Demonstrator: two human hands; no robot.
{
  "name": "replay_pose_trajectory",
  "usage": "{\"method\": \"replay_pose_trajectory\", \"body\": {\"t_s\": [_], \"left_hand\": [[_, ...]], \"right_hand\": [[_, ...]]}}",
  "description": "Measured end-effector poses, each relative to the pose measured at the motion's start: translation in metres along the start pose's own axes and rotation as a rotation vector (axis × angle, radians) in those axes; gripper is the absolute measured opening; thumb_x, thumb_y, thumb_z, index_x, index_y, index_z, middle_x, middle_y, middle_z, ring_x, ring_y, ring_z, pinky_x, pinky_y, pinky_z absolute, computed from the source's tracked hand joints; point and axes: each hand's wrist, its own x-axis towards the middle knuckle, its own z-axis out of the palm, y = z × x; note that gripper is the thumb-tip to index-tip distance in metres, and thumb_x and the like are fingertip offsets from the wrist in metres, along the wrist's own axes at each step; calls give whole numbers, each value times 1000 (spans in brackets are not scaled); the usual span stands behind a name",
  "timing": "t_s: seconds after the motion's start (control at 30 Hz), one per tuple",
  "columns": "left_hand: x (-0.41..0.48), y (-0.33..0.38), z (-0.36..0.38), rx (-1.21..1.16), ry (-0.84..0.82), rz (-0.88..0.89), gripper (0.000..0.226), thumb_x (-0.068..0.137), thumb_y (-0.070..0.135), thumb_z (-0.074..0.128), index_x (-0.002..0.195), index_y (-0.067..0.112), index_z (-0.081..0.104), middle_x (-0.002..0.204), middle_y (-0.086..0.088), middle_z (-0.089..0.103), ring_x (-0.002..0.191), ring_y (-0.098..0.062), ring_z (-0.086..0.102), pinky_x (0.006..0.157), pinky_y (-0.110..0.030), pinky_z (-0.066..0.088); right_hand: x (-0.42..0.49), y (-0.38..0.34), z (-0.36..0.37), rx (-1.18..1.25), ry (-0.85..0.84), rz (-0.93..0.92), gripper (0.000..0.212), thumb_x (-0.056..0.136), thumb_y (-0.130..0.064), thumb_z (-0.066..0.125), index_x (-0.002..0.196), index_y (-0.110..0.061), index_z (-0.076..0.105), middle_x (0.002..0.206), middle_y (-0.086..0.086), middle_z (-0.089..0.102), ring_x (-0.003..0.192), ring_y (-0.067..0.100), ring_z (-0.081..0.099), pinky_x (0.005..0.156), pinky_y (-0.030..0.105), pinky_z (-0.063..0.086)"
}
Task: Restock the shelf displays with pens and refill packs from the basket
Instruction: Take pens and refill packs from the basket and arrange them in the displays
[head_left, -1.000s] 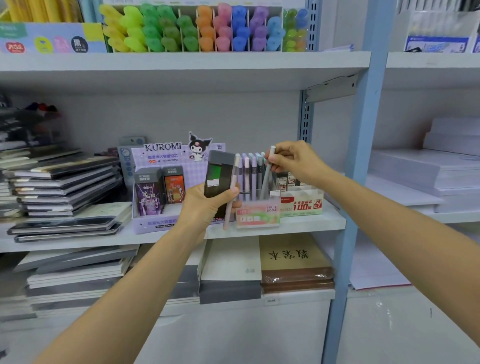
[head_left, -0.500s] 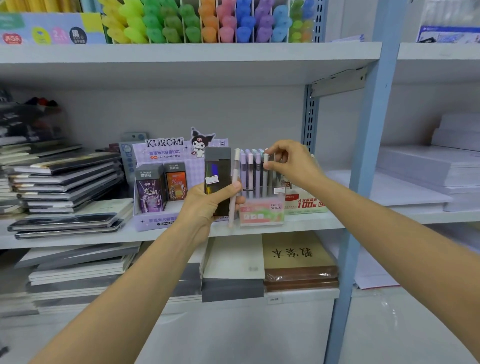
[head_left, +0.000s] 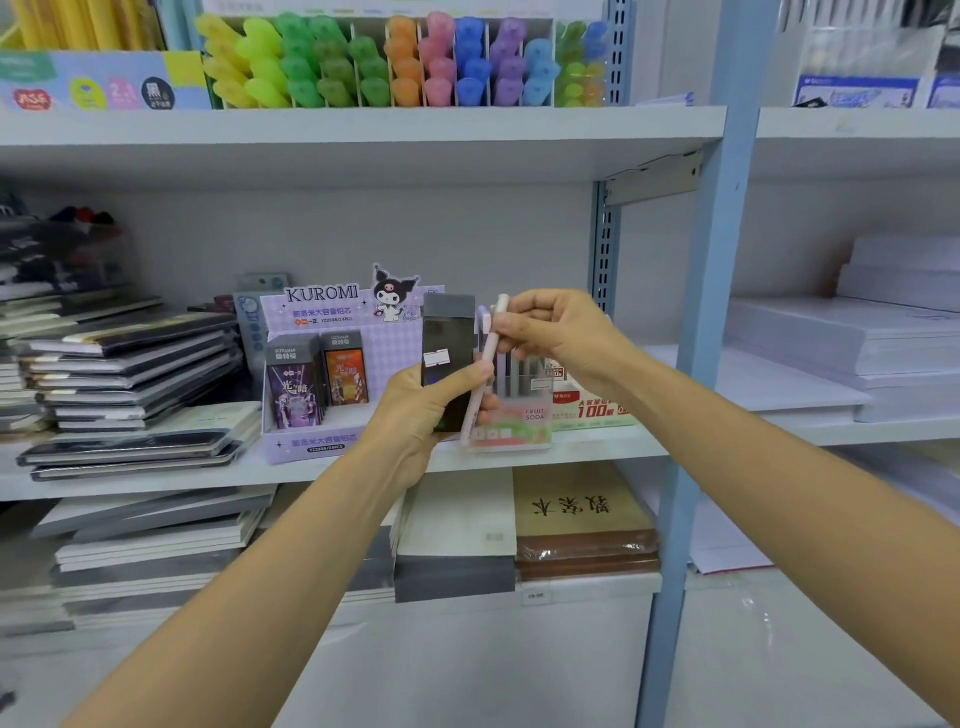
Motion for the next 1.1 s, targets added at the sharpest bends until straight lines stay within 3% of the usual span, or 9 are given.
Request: {"method": "replay_pose_trajectory", "body": {"t_s": [0.2, 0.3, 0.4, 0.5, 0.67, 0.87, 1.1], "left_hand": [[-3, 4, 3, 11, 14, 11, 23, 68, 12, 81, 90, 12, 73, 77, -11, 75, 65, -19, 73, 57, -24, 56], [-4, 4, 5, 48, -8, 8, 32, 68, 20, 81, 97, 8, 72, 79, -13, 75, 69, -20, 73, 62, -28, 58], [-2, 3, 4, 71, -7, 0, 27, 83, 27, 74, 101, 7, 71, 85, -13, 76, 77, -23, 74, 72, -33, 60], [1, 1, -2, 29, 28, 31, 18, 91, 19, 64, 103, 6, 70, 83, -8, 75, 74, -21, 73, 63, -27, 59], [4, -2, -9, 90, 50, 72, 23, 90, 16, 67, 107, 1, 65, 88, -10, 76, 73, -20, 73, 65, -27, 58], [6, -7, -9, 117, 62, 123, 17, 89, 14, 66, 106, 12, 63, 92, 1, 77, 75, -18, 74, 58, -23, 57], [6, -8, -10, 140, 44, 172, 18, 89, 14, 67, 106, 15, 63, 94, 4, 77, 74, -16, 74, 57, -22, 56]], "right_hand": [[-10, -4, -5, 112, -15, -7, 19, 90, -11, 63, 109, -6, 67, 90, 8, 74, 80, 19, 71, 68, 22, 58], [-11, -8, -11, 86, 2, -29, 16, 91, -12, 63, 105, -9, 69, 91, 8, 75, 81, 20, 72, 69, 22, 57], [-8, -15, -23, 64, 17, -50, 16, 92, -10, 61, 106, -9, 68, 95, 10, 74, 87, 22, 72, 72, 22, 57], [0, -21, -41, 64, 137, -104, 15, 93, -6, 58, 106, -8, 66, 97, 12, 74, 89, 23, 71, 73, 23, 57], [11, -13, -57, -145, 300, -130, 15, 95, -4, 55, 107, -9, 63, 98, 11, 72, 89, 18, 70, 71, 21, 56], [17, 23, -39, -404, 238, -89, 17, 97, -8, 53, 111, -12, 62, 99, 5, 71, 91, 11, 70, 77, 23, 57], [22, 23, -51, -423, 246, -149, 14, 96, -6, 54, 104, -14, 62, 94, 2, 71, 86, 8, 70, 75, 19, 56]]}}
